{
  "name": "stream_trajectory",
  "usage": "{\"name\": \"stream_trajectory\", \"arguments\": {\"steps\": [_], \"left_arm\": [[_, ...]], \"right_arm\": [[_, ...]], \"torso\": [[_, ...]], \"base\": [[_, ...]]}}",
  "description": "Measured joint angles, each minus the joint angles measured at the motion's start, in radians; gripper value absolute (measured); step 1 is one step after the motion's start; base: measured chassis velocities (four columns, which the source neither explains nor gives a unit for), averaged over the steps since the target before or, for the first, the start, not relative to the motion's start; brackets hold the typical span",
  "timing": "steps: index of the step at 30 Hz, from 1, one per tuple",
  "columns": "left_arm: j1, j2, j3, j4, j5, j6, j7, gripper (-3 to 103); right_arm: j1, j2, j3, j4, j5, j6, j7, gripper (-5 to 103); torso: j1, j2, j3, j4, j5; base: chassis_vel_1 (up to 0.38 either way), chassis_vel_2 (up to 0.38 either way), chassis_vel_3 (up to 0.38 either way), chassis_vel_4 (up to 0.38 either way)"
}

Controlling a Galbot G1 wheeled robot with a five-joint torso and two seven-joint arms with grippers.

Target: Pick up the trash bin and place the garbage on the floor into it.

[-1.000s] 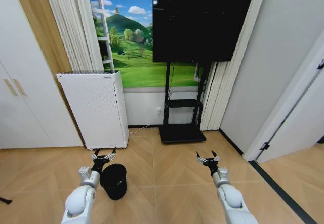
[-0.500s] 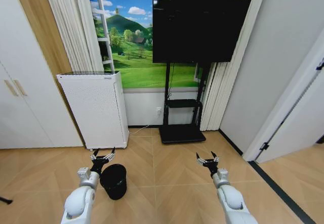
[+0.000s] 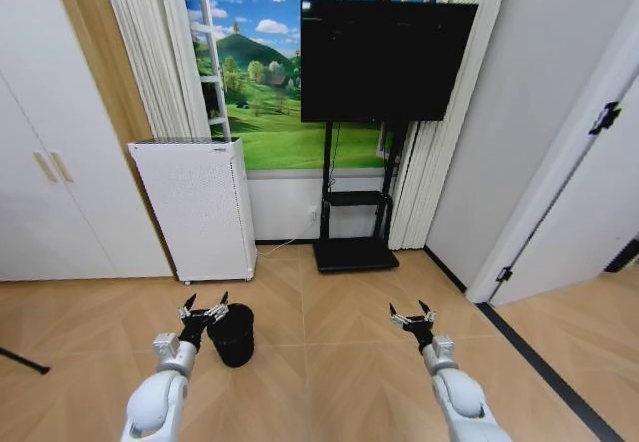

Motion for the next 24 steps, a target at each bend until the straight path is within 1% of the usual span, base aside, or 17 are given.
{"name": "stream_trajectory", "arguments": {"steps": [3,4,5,6,9,11,14,15,19,20,24], "left_arm": [[0.004,-0.003,0.001,-0.004,0.004,0.001,0.000,100],[0.006,-0.005,0.001,-0.007,0.006,0.002,0.000,100],[0.006,-0.005,0.001,-0.007,0.006,0.002,0.000,100],[0.010,-0.007,0.002,-0.010,0.009,0.002,0.000,100],[0.016,-0.010,0.003,-0.016,0.012,0.003,0.000,100],[0.022,-0.012,0.003,-0.022,0.014,0.003,0.000,100],[0.027,-0.014,0.003,-0.025,0.015,0.003,0.000,100],[0.030,-0.015,0.003,-0.027,0.017,0.003,0.000,100],[0.035,-0.020,0.004,-0.030,0.019,0.002,-0.006,100],[0.039,-0.022,0.004,-0.030,0.019,0.001,-0.006,100],[0.045,-0.024,0.003,-0.031,0.019,-0.004,-0.006,100]], "right_arm": [[-0.007,-0.004,0.004,-0.002,0.006,0.005,-0.001,100],[-0.012,-0.006,0.007,-0.003,0.008,0.009,-0.001,100],[-0.012,-0.006,0.007,-0.003,0.008,0.009,-0.001,100],[-0.017,-0.008,0.010,-0.003,0.011,0.012,-0.002,100],[-0.024,-0.010,0.014,-0.004,0.013,0.016,-0.002,100],[-0.029,-0.013,0.017,-0.005,0.016,0.021,-0.002,100],[-0.031,-0.014,0.019,-0.007,0.018,0.026,-0.002,100],[-0.031,-0.015,0.019,-0.009,0.019,0.030,-0.002,100],[-0.030,-0.016,0.020,-0.026,0.022,0.056,-0.002,100],[-0.028,-0.015,0.019,-0.034,0.021,0.069,-0.002,100],[-0.028,-0.009,0.016,-0.039,0.021,0.076,-0.002,100]], "torso": [[0.000,-0.001,0.000,0.0000,0.0008],[0.000,-0.001,-0.001,-0.0004,0.0008],[0.000,-0.001,-0.001,-0.0004,0.0008],[-0.001,-0.001,-0.001,-0.0002,-0.0001],[-0.001,-0.001,-0.001,0.0000,0.0008],[-0.001,-0.002,-0.001,-0.0003,0.0004],[-0.001,-0.002,-0.001,0.0000,0.0002],[-0.001,-0.002,-0.001,0.0000,0.0006],[-0.001,-0.002,-0.001,-0.0004,0.0005],[-0.001,-0.002,-0.002,-0.0001,0.0001],[-0.002,-0.002,-0.002,0.0000,0.0005]], "base": [[0.286,-0.284,-0.298,0.299],[0.285,-0.301,-0.265,0.272],[0.285,-0.301,-0.265,0.272],[0.300,-0.329,-0.304,0.288],[0.301,-0.303,-0.298,0.287],[0.296,-0.295,-0.273,0.279],[0.278,-0.291,-0.273,0.284],[0.292,-0.285,-0.282,0.297],[0.278,-0.284,-0.269,0.261],[0.234,-0.269,-0.232,0.235],[0.214,-0.223,-0.187,0.213]]}}
